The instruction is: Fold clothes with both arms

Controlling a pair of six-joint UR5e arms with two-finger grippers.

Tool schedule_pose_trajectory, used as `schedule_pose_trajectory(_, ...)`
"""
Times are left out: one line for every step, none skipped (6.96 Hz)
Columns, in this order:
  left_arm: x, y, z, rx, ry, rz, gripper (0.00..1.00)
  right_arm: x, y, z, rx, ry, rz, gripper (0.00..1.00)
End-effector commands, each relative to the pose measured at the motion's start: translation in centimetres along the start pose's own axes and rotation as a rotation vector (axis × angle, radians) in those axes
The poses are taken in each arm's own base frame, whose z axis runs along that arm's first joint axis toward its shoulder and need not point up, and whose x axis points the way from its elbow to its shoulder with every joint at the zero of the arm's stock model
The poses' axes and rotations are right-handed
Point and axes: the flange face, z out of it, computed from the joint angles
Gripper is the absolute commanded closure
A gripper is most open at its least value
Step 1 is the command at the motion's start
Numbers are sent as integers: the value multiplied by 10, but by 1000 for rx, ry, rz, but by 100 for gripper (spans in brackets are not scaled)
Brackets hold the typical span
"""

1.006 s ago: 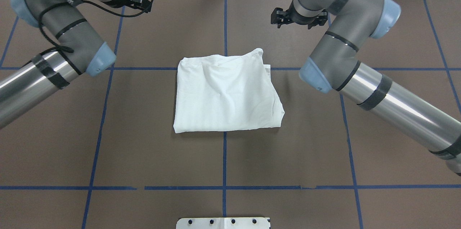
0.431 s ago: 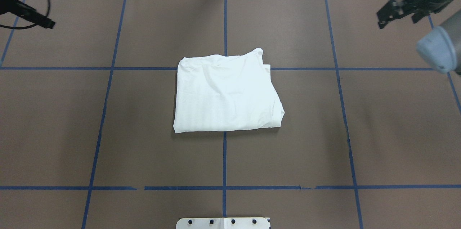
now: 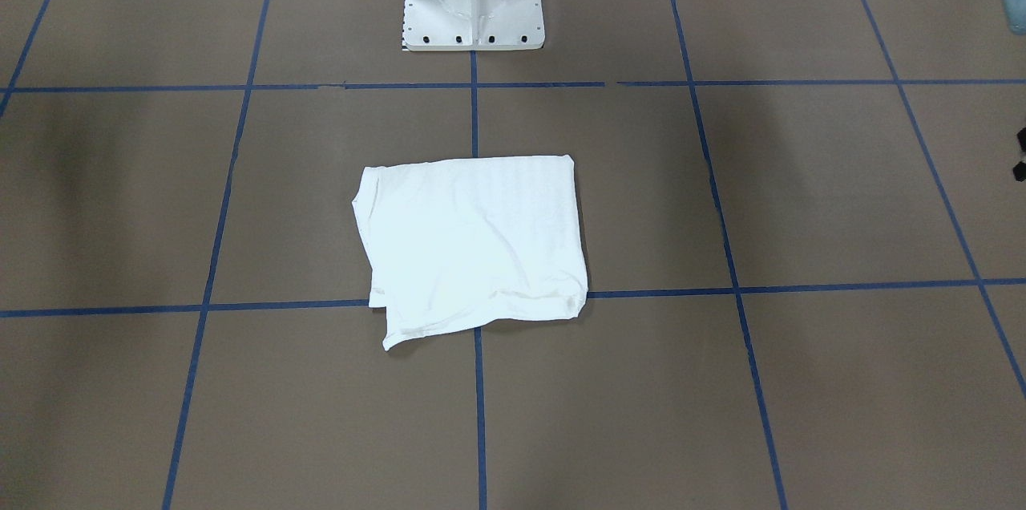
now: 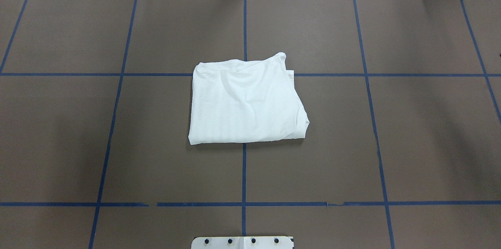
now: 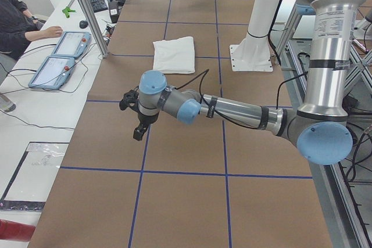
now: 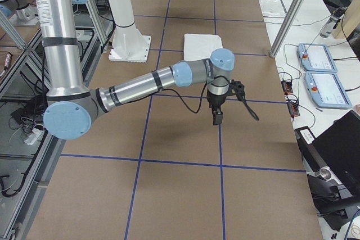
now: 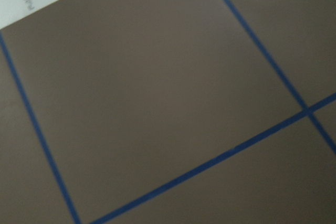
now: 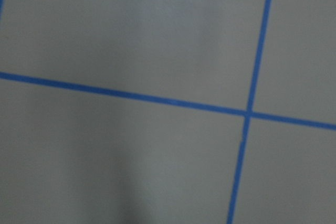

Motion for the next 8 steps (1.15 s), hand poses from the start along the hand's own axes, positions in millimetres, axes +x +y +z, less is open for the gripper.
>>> schedule_pose_trajectory(-49, 40, -8, -29, -49, -117, 0, 62, 72, 18, -32, -1, 94, 0)
schedule_pose_trajectory(-49, 46, -8, -59, -33, -143, 0, 74, 87, 15, -25, -5, 122, 0)
schedule_pose_trajectory(-50, 54, -4, -74, -2, -165, 0, 82, 97, 17, -31, -3, 146, 0)
schedule_pose_trajectory(-48, 55, -6, -71, 8, -170, 0, 85, 104, 22, -43, -4, 155, 0)
schedule_pose_trajectory(-52, 93, 3, -104, 9, -197, 0, 89, 111, 21, -42, -4, 166, 0)
schedule_pose_trajectory(-46, 94, -3, -95, 12, -189, 0, 87, 112, 17, -37, -4, 164, 0)
schedule_pose_trajectory(-47, 95, 2, -108, 34, -206, 0, 87, 112, 17, -36, -4, 164, 0)
schedule_pose_trajectory(-45, 96, 2, -108, 60, -210, 0, 87, 112, 17, -35, -4, 163, 0)
